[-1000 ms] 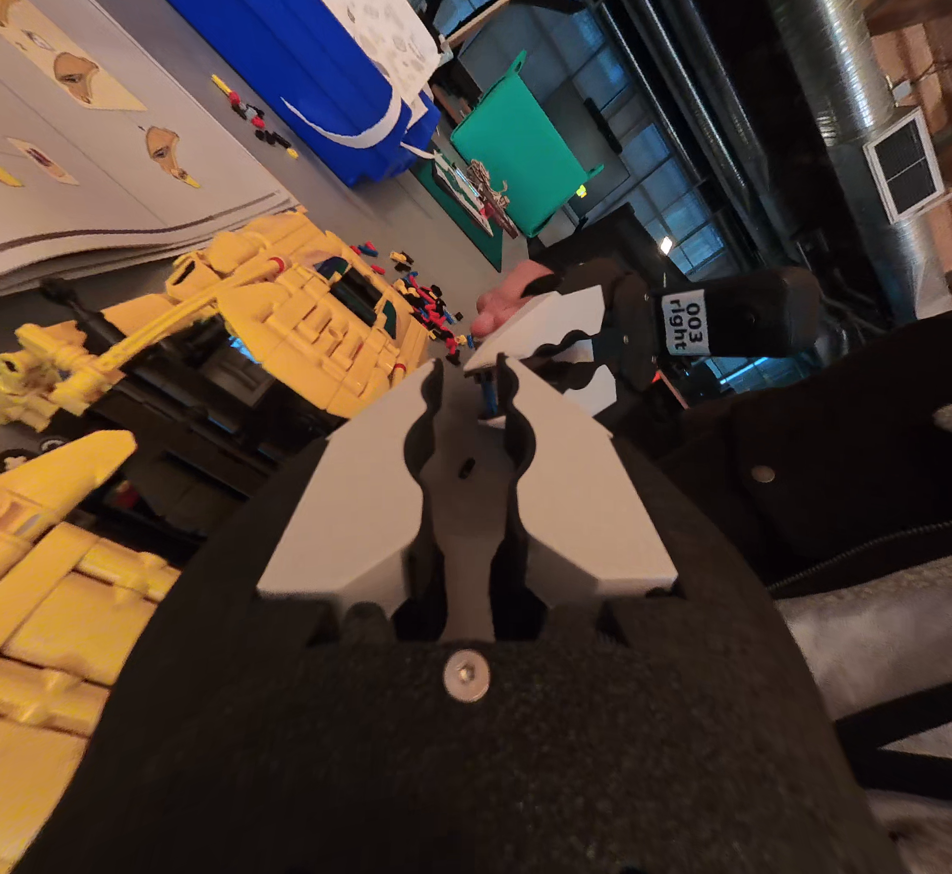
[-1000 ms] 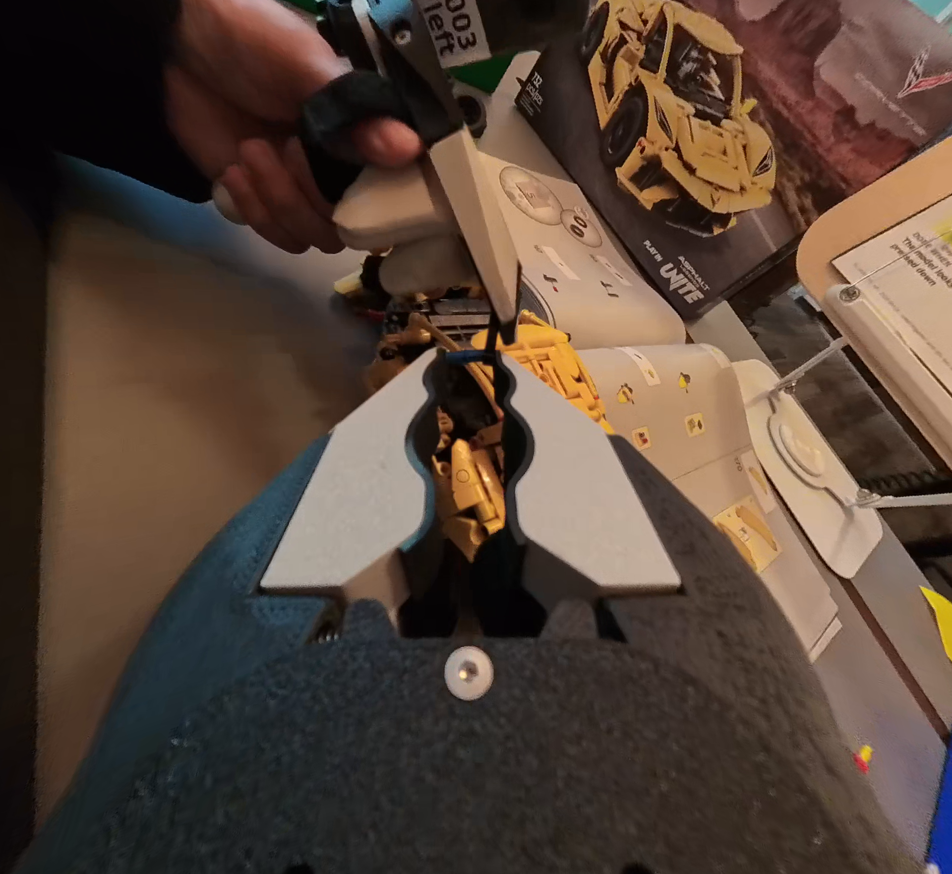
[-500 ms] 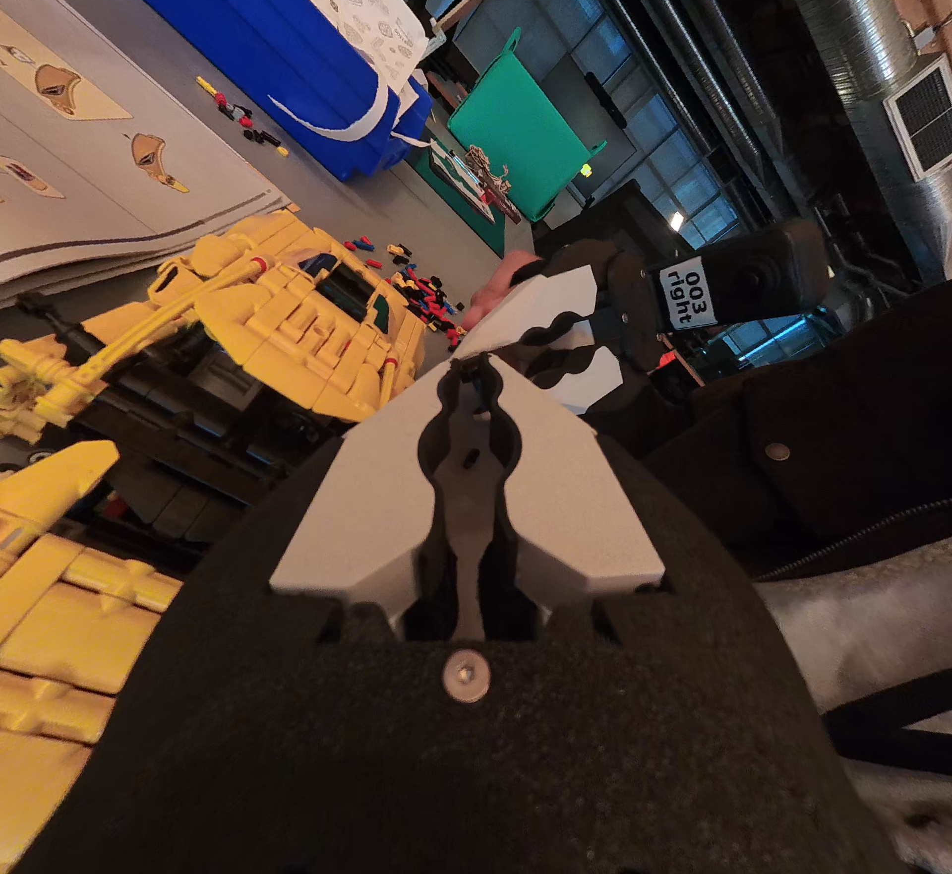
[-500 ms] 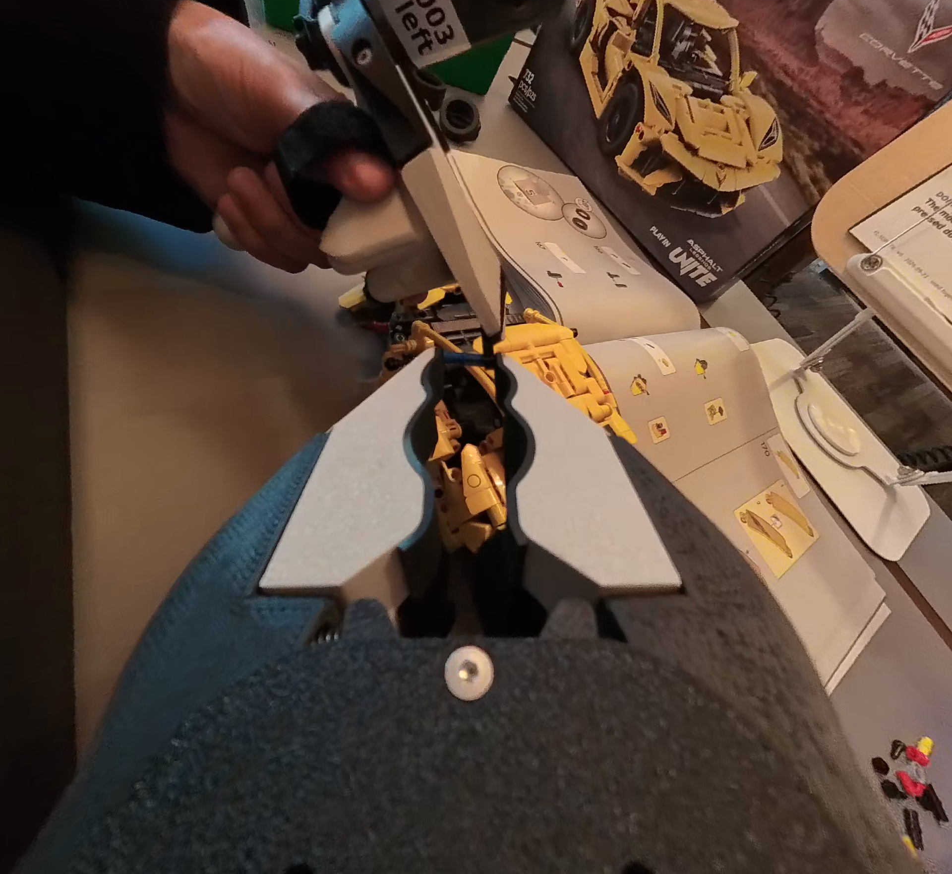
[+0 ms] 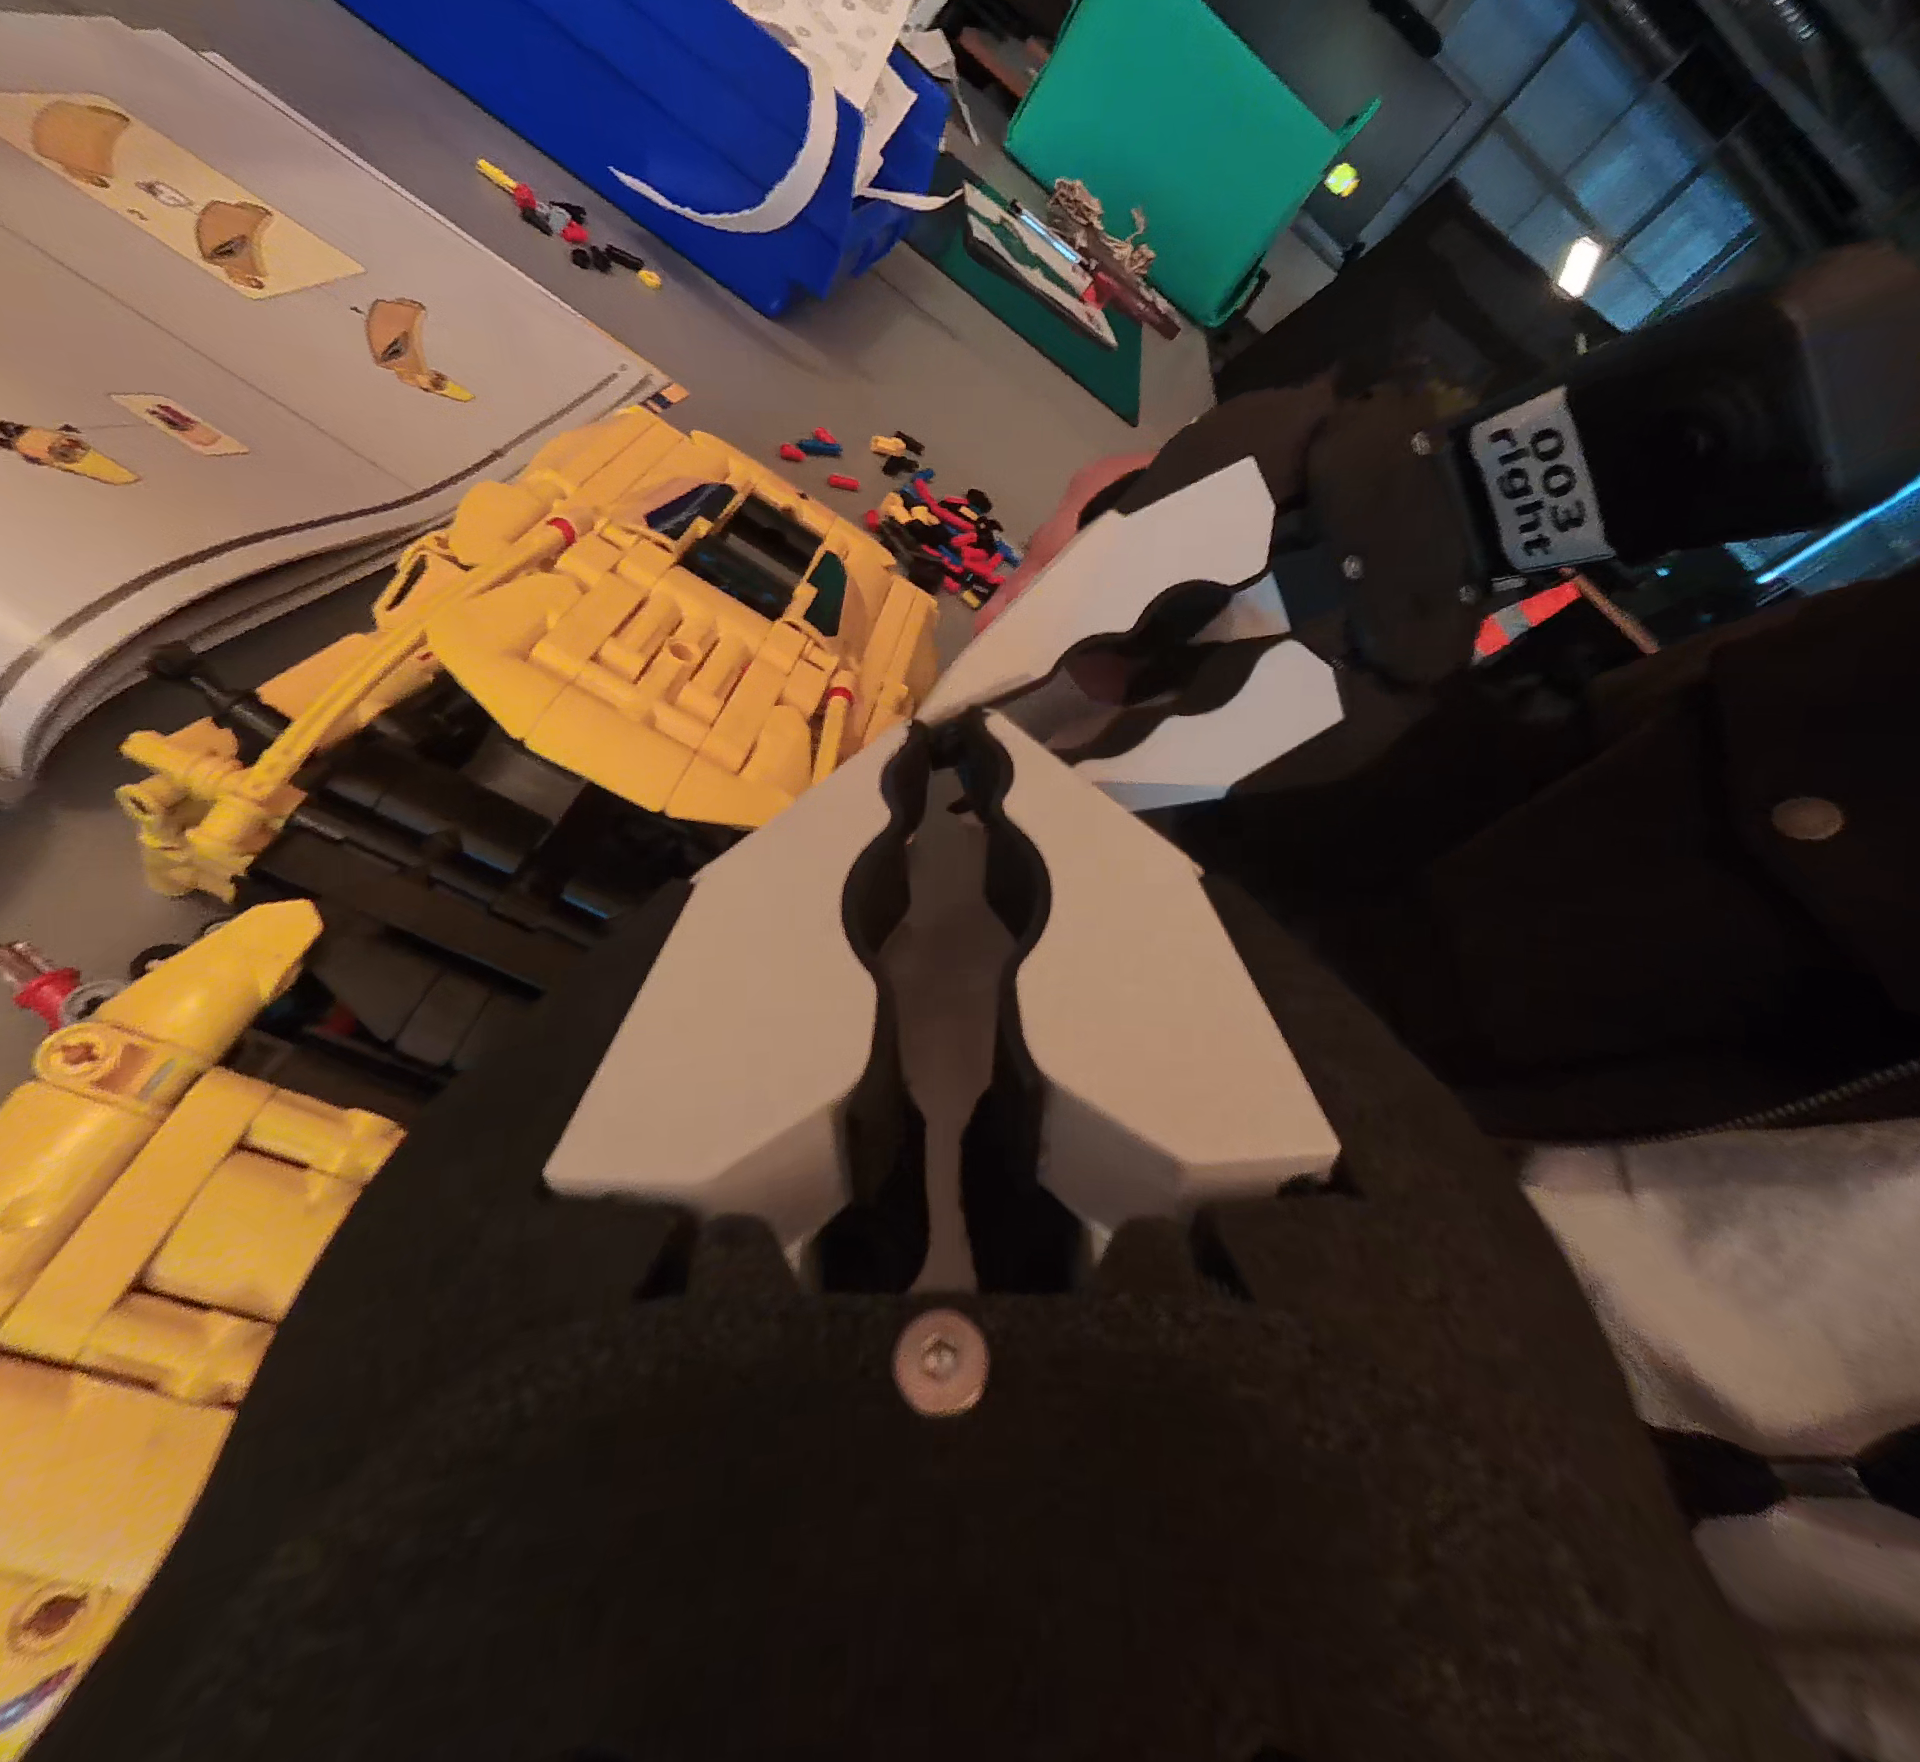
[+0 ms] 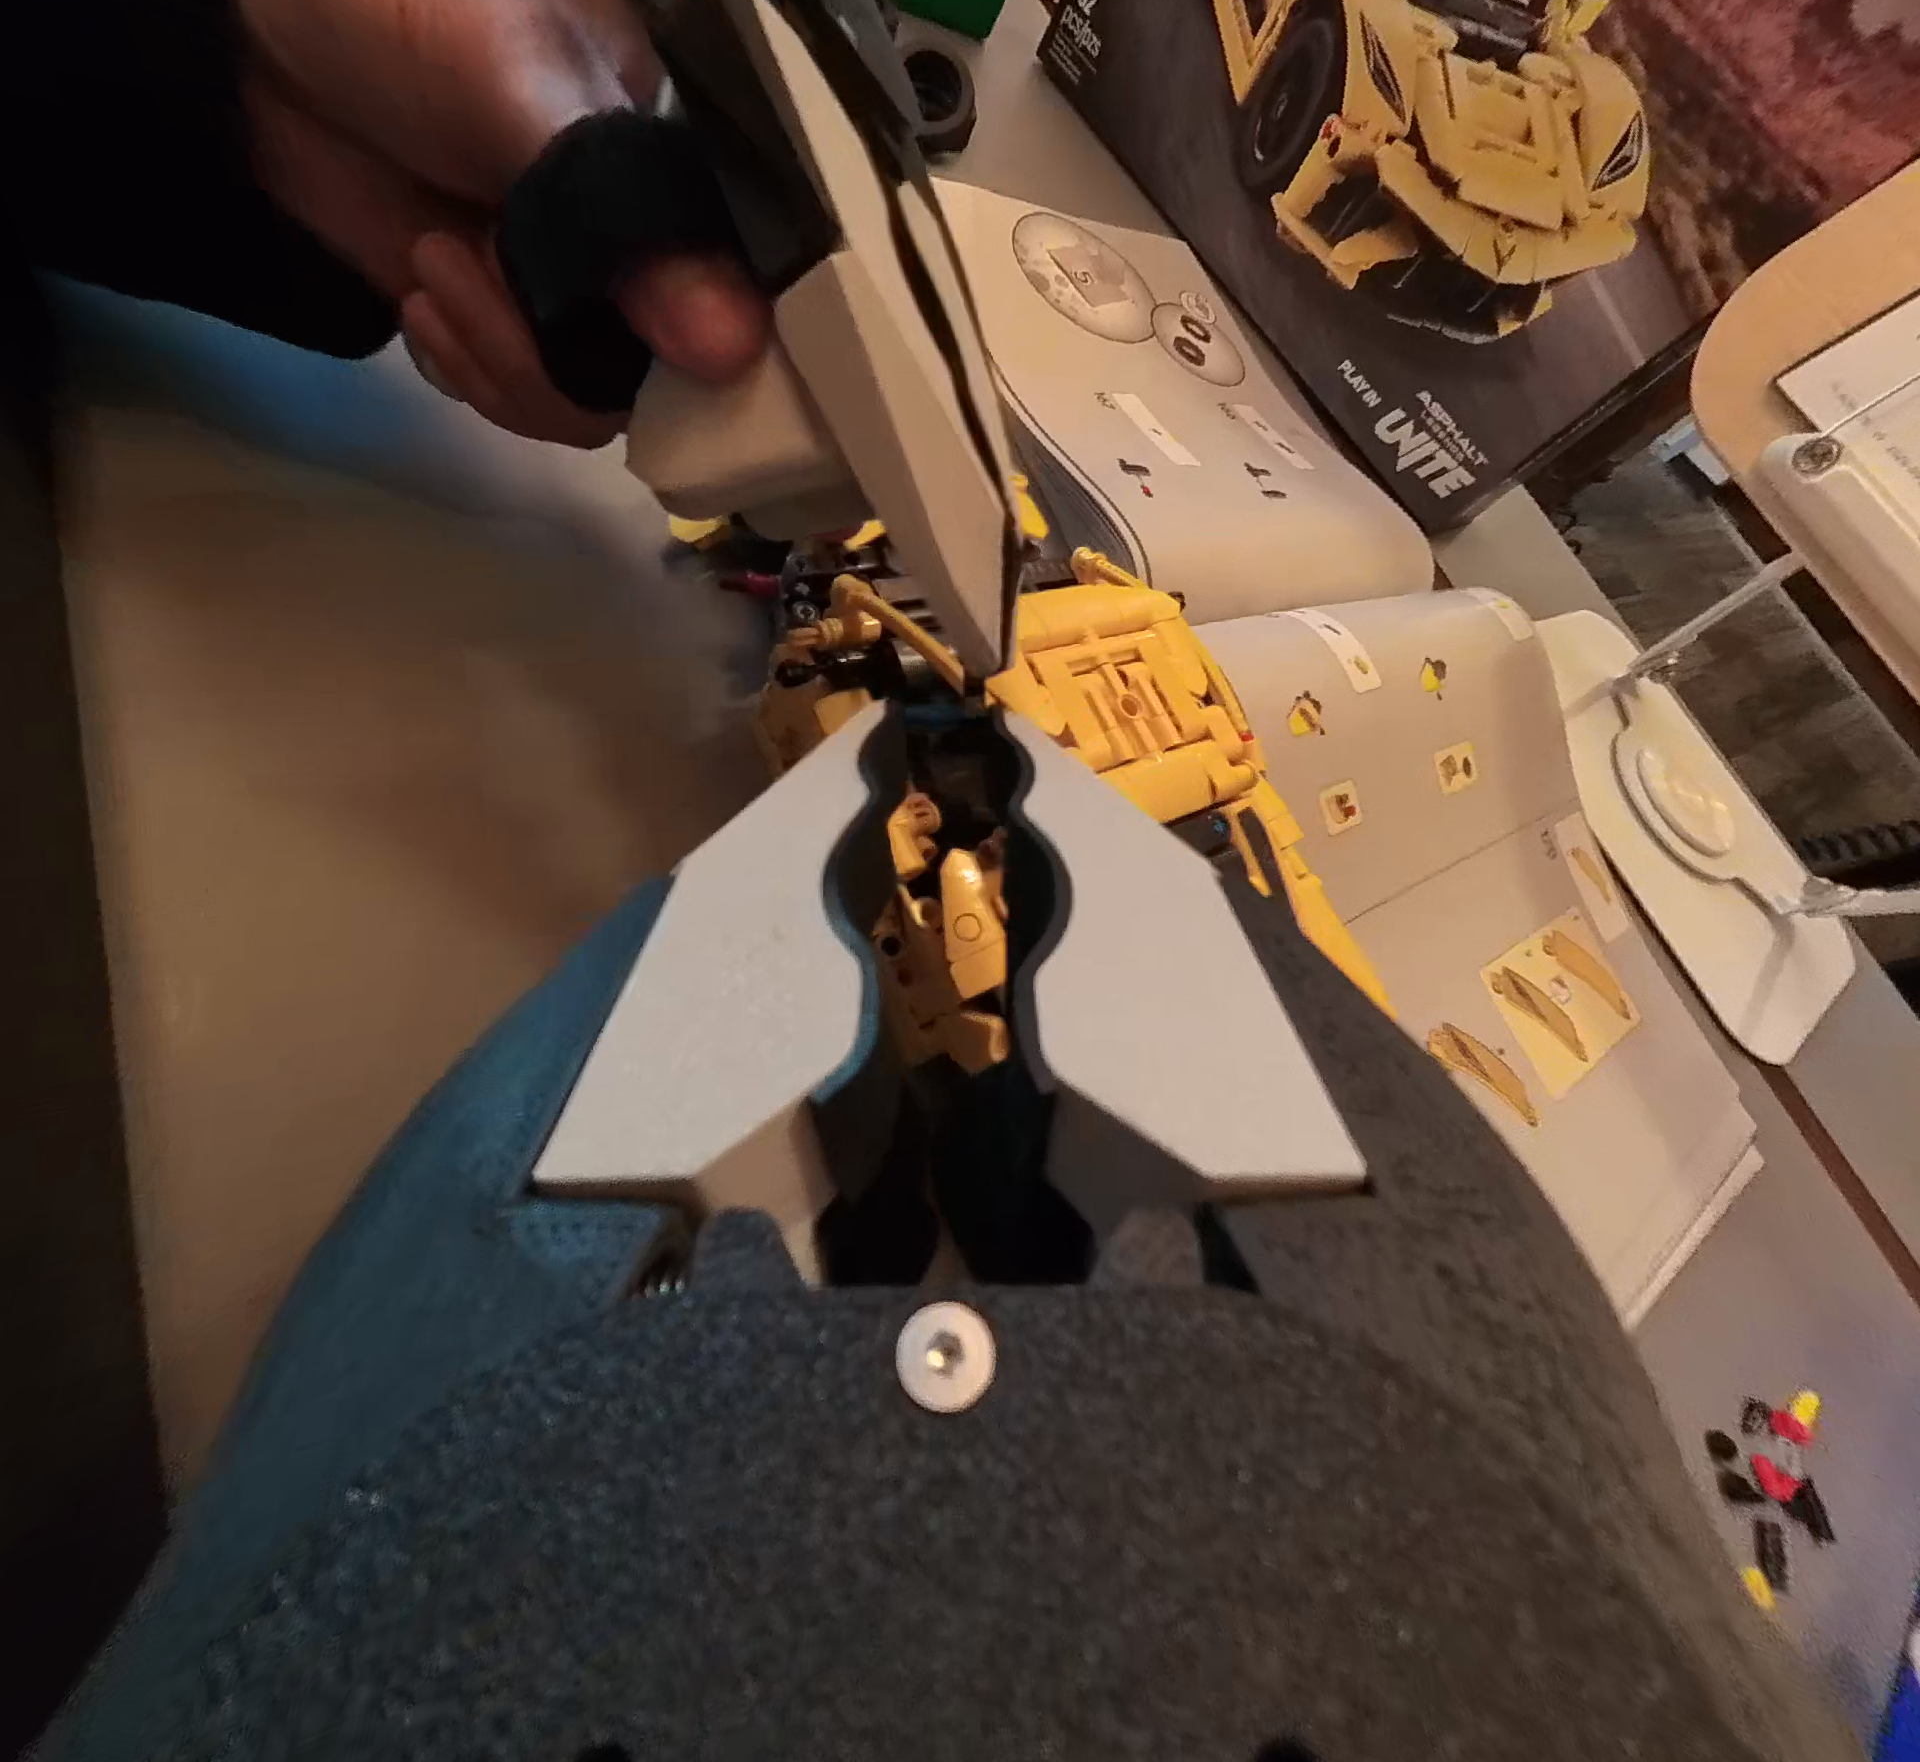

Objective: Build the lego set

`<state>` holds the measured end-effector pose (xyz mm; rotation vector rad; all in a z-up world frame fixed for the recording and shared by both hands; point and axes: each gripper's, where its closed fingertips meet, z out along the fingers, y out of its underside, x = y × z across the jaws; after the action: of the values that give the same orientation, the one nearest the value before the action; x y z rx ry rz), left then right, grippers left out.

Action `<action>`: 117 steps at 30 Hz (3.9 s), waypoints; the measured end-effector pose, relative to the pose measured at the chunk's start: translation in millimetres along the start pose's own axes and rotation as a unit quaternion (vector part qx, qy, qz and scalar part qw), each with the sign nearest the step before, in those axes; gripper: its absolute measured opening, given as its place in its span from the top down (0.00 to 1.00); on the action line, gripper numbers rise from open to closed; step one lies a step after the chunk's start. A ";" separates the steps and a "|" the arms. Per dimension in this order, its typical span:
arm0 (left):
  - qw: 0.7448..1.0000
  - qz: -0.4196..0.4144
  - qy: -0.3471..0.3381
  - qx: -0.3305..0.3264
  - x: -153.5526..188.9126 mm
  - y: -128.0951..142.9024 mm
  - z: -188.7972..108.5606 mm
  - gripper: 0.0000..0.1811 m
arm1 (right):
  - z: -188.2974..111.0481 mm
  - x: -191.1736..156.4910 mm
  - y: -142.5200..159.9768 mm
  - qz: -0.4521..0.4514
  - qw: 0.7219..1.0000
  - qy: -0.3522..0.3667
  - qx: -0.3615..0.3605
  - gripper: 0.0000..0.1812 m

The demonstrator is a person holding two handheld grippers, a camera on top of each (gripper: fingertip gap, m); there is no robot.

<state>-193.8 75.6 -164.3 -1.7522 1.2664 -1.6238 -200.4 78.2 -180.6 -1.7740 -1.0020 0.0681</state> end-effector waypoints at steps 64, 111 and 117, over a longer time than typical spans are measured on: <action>0.997 -0.051 0.049 0.024 5.5 -9.6 -8.1 0.96 | -4.2 9.5 -10.9 -0.044 0.998 0.052 0.007 0.94; 0.991 0.072 0.092 -0.070 45.5 23.3 11.0 0.96 | -73.1 -68.2 95.1 0.114 0.945 -0.222 -0.210 0.91; 0.993 0.043 0.086 -0.069 37.7 23.4 10.7 0.96 | -75.4 -78.1 86.6 0.114 0.947 -0.232 -0.188 0.94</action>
<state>-195.3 30.0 -165.2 -1.6407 1.5453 -1.7031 -163.5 -38.0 -247.1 -2.2852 -1.1907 0.4891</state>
